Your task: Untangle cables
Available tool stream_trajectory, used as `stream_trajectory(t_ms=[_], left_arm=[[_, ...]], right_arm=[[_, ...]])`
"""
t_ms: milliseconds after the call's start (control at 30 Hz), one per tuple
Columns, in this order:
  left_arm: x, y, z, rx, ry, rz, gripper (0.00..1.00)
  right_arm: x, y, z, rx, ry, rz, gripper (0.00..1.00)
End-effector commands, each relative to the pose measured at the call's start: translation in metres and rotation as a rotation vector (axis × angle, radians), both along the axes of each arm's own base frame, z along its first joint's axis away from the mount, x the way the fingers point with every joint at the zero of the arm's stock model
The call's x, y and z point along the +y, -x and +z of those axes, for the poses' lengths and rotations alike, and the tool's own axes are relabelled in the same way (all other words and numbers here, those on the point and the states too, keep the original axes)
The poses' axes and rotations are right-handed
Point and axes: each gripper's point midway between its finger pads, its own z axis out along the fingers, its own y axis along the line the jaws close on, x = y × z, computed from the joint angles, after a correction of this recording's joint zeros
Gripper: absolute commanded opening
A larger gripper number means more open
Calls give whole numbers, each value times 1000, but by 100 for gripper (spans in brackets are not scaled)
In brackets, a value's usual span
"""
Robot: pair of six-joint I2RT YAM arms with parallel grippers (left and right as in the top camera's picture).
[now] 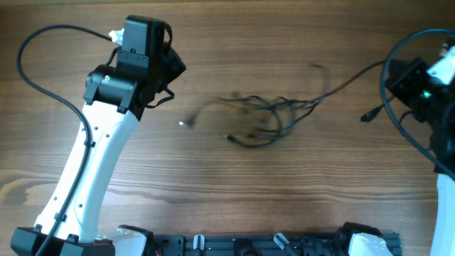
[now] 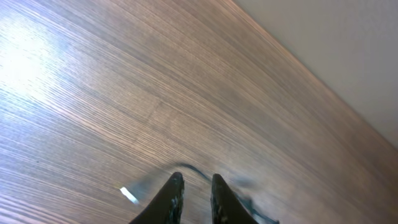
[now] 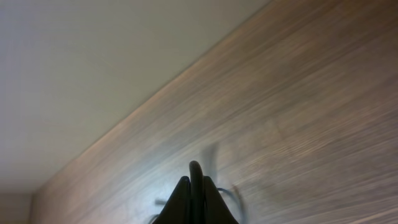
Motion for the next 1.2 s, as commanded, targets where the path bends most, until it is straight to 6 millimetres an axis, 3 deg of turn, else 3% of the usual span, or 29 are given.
stream_trajectory(t_ms=[0, 167, 333, 567, 667, 767, 900, 1167], left_arm=[[1, 0, -2, 0, -32, -11, 15], [-27, 2, 1, -3, 41, -172, 16], [-97, 13, 0, -21, 150, -535, 35], [-181, 30, -47, 31, 111, -840, 41], [-223, 48, -77, 73, 120, -998, 44], [-252, 68, -101, 115, 148, -1128, 48], [-266, 79, -127, 175, 149, -1171, 50], [-277, 92, -152, 237, 148, -1201, 50]], right_arm=[[18, 2, 14, -54, 13, 153, 4], [46, 2, -1, -21, -31, 360, 4], [46, 0, -20, 55, -47, 376, 4], [47, 4, -26, 78, -40, 391, 4], [48, 6, -28, 89, -33, 401, 5], [48, 9, -31, 101, -30, 409, 5], [49, 12, -33, 115, -28, 417, 5], [49, 13, -34, 121, -28, 415, 6]])
